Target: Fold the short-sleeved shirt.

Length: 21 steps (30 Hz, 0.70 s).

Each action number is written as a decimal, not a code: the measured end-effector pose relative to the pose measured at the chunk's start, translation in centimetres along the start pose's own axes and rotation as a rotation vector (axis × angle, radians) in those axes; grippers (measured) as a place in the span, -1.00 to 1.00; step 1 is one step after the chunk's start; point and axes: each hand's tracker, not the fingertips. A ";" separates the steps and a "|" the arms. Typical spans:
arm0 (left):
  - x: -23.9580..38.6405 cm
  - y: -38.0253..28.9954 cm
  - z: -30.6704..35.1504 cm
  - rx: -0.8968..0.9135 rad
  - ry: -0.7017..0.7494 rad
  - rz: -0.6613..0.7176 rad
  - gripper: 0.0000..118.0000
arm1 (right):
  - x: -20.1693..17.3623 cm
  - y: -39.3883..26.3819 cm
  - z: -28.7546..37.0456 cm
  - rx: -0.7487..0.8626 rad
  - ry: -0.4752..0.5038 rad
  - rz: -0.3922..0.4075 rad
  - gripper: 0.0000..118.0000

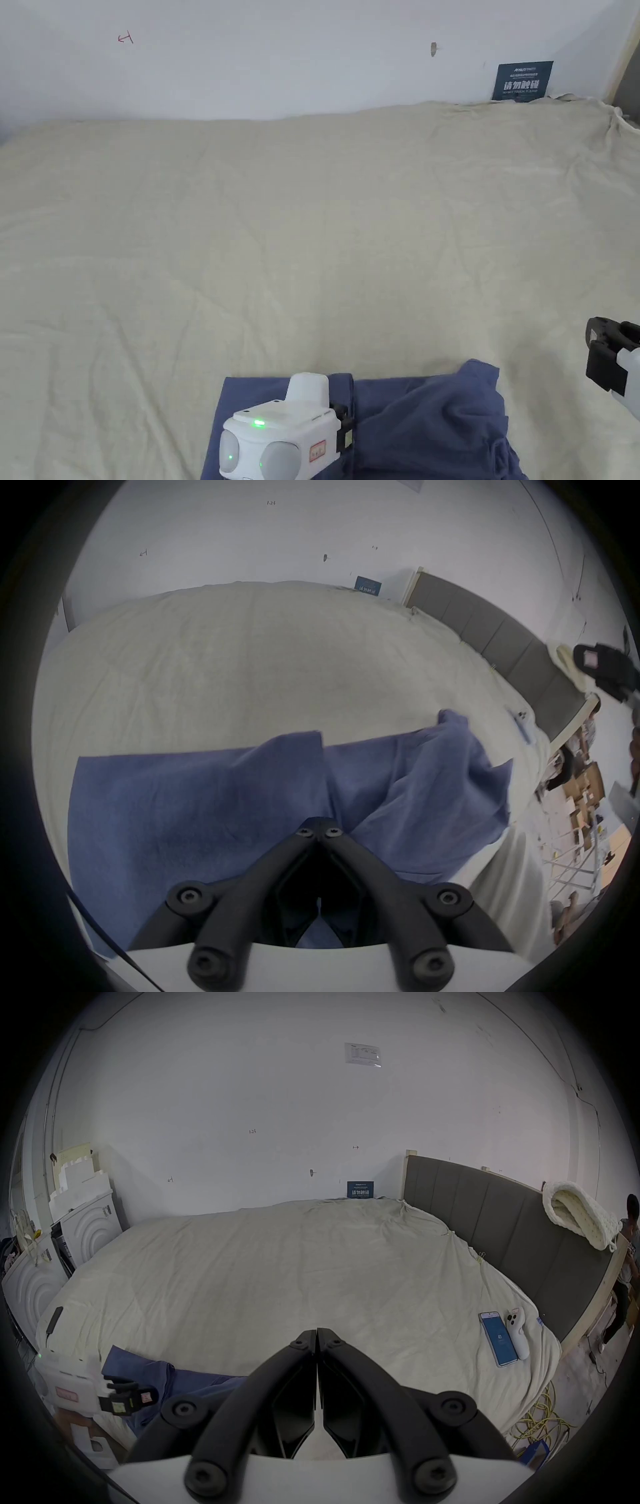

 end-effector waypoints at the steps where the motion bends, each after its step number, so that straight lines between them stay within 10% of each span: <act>1: -0.2 0.5 0.8 0.003 -0.017 -0.001 -1.00 | 0.0 0.1 0.0 0.002 0.001 0.000 -1.00; 21: -18.6 2.4 8.3 -0.092 -0.166 0.340 -1.00 | -0.5 0.3 0.1 0.001 0.012 0.015 -1.00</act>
